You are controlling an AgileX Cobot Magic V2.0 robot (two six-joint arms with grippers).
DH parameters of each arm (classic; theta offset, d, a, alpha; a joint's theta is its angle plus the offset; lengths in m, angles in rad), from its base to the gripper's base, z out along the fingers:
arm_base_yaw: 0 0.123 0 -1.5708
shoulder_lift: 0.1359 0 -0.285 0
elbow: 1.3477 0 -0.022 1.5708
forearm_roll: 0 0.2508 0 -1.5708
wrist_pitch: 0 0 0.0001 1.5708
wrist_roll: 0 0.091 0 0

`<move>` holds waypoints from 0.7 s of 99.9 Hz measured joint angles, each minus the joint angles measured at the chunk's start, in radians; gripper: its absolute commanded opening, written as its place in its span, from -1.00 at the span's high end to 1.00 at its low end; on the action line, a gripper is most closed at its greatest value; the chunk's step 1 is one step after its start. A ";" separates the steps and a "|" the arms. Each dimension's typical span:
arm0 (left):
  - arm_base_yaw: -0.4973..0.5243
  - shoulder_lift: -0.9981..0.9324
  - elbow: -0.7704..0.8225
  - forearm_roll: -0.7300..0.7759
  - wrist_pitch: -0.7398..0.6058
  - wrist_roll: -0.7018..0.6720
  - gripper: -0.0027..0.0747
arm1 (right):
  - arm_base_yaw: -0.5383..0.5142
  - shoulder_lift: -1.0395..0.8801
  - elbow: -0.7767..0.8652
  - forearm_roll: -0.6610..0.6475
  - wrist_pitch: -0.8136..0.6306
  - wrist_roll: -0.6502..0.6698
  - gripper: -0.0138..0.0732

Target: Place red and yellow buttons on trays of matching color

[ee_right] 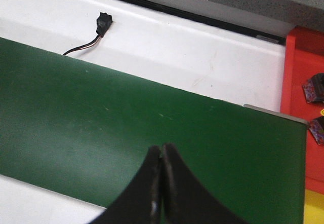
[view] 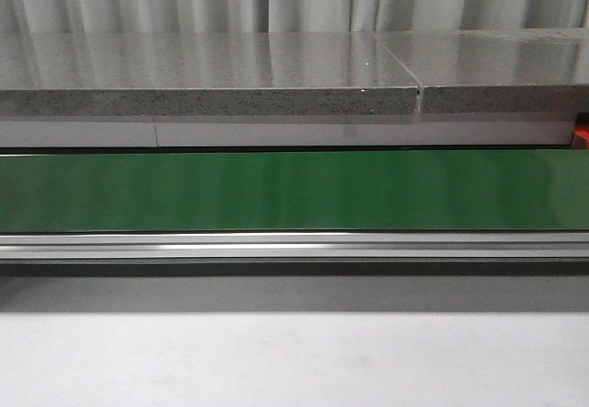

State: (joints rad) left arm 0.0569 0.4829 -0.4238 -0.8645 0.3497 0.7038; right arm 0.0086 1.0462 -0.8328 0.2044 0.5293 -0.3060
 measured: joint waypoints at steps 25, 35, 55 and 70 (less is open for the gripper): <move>0.124 0.186 -0.143 0.000 -0.034 -0.163 -0.72 | 0.000 0.000 0.000 0.000 0.000 0.000 0.84; 0.205 0.313 -0.238 0.000 0.034 -0.210 -0.72 | 0.000 0.000 0.000 0.000 0.000 0.000 0.84; 0.351 0.584 -0.401 0.002 0.190 -0.238 -0.72 | 0.000 0.000 0.000 0.000 0.000 0.000 0.84; 0.421 0.730 -0.477 0.006 0.233 -0.250 -0.72 | 0.000 0.000 0.000 0.000 0.001 0.000 0.84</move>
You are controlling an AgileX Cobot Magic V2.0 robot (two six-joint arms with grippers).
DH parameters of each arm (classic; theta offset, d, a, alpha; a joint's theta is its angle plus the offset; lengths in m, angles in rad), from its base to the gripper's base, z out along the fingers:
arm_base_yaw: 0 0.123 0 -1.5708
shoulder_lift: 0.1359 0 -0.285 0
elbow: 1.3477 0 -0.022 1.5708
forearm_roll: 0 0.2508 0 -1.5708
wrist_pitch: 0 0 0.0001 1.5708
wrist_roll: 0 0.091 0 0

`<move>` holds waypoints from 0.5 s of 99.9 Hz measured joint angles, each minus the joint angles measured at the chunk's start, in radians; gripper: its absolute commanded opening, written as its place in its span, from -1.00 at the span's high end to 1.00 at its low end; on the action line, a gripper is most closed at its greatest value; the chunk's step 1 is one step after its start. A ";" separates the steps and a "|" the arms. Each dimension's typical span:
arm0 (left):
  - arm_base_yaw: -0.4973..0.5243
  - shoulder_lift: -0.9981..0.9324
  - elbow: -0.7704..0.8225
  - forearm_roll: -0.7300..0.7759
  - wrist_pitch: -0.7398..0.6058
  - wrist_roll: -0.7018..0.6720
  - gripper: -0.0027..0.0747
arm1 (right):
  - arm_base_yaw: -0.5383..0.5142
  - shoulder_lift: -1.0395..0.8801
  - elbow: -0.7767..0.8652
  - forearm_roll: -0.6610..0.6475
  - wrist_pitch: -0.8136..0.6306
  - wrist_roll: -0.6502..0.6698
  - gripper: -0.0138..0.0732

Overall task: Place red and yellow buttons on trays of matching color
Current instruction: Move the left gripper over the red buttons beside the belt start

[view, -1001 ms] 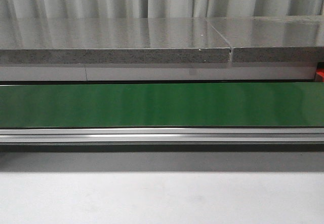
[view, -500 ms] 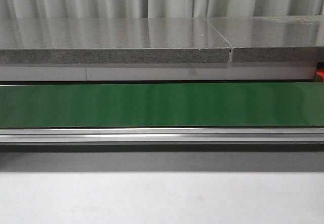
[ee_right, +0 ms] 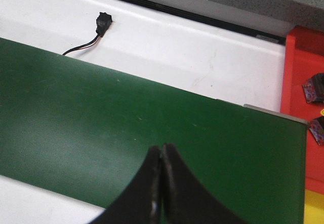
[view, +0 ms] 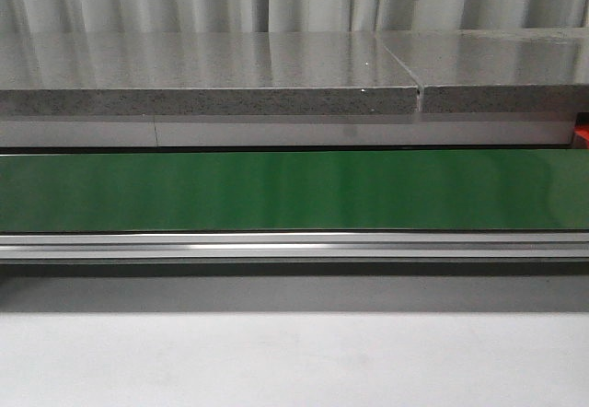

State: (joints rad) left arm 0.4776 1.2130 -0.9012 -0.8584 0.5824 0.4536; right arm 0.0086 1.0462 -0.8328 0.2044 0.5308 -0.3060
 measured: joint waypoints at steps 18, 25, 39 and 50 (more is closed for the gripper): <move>0.053 0.142 -0.020 0.012 0.023 -0.020 -0.72 | 0.000 0.000 0.000 0.000 0.000 0.000 0.84; 0.061 0.192 -0.020 0.024 0.027 -0.021 -0.72 | 0.000 0.000 0.000 0.000 0.000 0.000 0.84; 0.072 0.277 -0.022 0.040 0.030 -0.021 -0.72 | 0.000 0.000 0.000 0.000 0.000 0.000 0.84; 0.072 0.319 -0.022 0.044 0.018 -0.022 -0.72 | 0.000 0.000 0.000 0.000 0.000 0.000 0.84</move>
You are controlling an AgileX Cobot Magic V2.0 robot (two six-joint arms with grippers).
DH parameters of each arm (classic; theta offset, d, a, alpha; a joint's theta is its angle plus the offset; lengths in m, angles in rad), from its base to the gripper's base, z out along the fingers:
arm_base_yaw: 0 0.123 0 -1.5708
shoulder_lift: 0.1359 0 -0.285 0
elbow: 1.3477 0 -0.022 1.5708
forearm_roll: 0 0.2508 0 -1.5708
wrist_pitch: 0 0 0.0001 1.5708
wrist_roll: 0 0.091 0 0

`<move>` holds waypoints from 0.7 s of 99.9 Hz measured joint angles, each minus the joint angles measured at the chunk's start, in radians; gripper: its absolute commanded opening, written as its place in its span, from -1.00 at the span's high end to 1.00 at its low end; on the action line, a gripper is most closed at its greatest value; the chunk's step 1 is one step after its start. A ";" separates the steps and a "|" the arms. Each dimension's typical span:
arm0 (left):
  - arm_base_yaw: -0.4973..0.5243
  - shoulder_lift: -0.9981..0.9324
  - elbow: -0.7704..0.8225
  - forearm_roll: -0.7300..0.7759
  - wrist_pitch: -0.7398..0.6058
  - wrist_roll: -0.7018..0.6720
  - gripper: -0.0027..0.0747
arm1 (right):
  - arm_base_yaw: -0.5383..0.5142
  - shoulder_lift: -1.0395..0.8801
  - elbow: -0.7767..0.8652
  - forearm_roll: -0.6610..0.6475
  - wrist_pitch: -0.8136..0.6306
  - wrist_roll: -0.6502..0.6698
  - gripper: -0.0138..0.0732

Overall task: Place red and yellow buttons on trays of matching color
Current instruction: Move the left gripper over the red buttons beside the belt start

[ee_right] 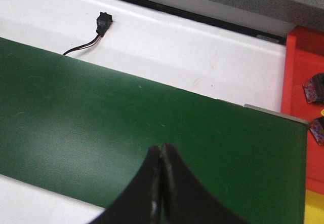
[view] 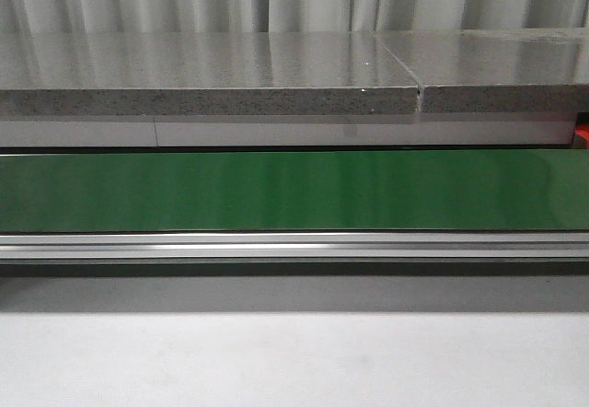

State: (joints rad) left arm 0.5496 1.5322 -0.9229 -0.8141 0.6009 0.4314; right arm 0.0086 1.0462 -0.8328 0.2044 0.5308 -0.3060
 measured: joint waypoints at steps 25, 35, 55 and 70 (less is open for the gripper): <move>0.000 0.064 -0.003 0.003 -0.033 -0.005 -0.72 | 0.000 0.000 0.000 0.000 0.000 0.000 0.84; 0.000 0.088 -0.007 0.005 -0.040 -0.014 -0.72 | 0.000 0.000 0.000 0.000 0.000 0.000 0.84; 0.000 0.138 -0.060 0.050 -0.030 -0.054 -0.72 | 0.000 0.000 0.000 0.000 0.000 0.000 0.84; 0.000 0.152 -0.082 0.123 -0.026 -0.113 -0.72 | 0.000 0.000 0.000 0.000 0.000 0.000 0.84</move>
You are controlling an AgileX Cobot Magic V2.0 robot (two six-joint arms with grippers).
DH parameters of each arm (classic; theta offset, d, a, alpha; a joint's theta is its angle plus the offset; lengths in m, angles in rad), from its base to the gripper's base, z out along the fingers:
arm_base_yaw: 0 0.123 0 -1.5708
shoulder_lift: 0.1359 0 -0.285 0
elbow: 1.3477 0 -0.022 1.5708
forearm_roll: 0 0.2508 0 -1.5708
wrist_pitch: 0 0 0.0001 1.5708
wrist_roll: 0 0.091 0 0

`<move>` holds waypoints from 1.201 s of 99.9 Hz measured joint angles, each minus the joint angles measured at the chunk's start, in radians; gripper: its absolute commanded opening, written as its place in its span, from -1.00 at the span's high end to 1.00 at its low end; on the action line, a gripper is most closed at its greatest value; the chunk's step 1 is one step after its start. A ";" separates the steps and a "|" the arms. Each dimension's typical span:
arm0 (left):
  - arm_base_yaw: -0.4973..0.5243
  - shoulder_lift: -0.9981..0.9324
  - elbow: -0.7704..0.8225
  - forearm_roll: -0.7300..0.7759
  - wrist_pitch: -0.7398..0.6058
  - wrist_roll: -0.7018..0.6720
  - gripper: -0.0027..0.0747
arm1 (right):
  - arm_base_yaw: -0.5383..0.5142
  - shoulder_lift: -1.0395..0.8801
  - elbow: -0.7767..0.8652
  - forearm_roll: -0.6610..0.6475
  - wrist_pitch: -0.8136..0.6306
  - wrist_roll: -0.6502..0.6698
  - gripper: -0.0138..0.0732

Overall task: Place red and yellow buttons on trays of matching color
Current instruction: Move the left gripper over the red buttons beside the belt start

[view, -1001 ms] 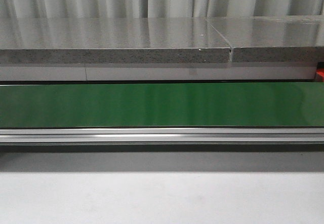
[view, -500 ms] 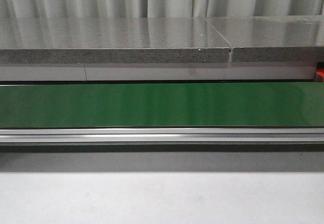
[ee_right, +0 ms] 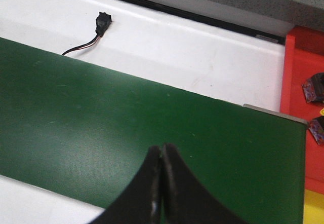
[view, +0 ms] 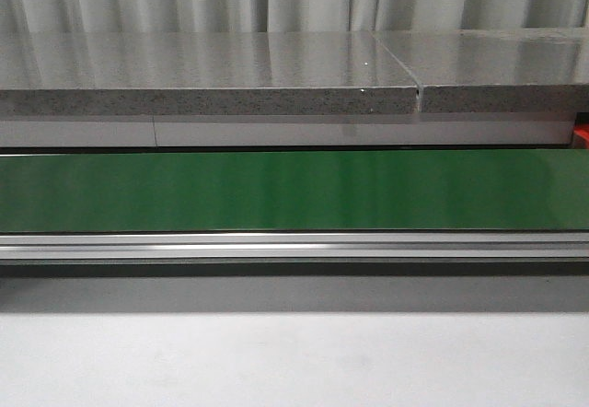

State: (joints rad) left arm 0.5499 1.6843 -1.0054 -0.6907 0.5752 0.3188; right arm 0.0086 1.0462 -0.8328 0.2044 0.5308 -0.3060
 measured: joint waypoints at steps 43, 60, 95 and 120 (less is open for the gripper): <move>0.000 0.039 -0.002 0.034 0.012 -0.029 -0.72 | 0.000 0.000 0.000 0.000 0.000 0.000 0.84; -0.016 0.040 -0.019 0.036 0.019 -0.037 -0.72 | 0.000 0.000 0.000 0.000 0.000 0.000 0.84; -0.033 0.045 -0.060 0.036 0.019 -0.068 -0.72 | 0.000 0.000 0.000 0.000 0.000 0.000 0.84; -0.036 0.082 -0.061 0.036 0.018 -0.069 -0.72 | 0.000 0.000 0.000 0.000 0.000 0.000 0.84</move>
State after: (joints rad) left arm 0.5143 1.7663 -1.0663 -0.6545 0.5929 0.2496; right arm 0.0086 1.0462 -0.8328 0.2044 0.5308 -0.3060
